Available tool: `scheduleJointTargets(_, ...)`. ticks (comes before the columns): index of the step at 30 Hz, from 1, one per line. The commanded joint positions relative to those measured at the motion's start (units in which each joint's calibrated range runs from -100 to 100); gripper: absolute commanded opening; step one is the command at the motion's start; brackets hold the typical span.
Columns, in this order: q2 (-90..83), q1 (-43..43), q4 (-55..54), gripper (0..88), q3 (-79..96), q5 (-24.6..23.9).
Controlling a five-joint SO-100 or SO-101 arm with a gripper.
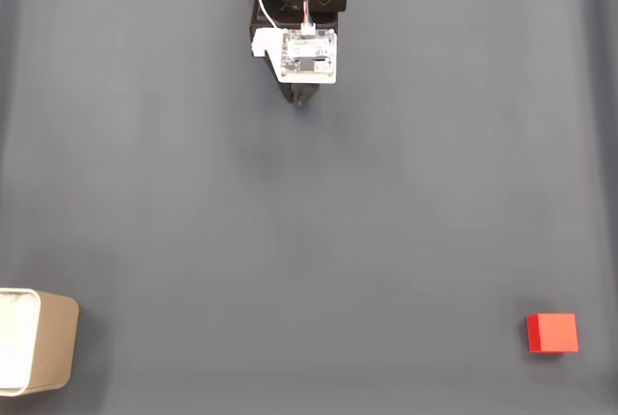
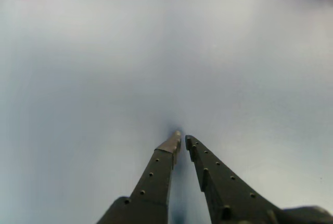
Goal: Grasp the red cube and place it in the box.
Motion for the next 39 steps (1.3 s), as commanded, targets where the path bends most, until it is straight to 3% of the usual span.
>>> scheduleJointTargets(1,-0.3,0.2,-4.4,0.0,0.5,0.0)
scheduleJointTargets(19,10.7,-0.1,-17.6,0.0,-11.2,-0.2)
scheduleJointTargets(39,38.2,-5.3,-19.4,0.5,-39.3,0.0)
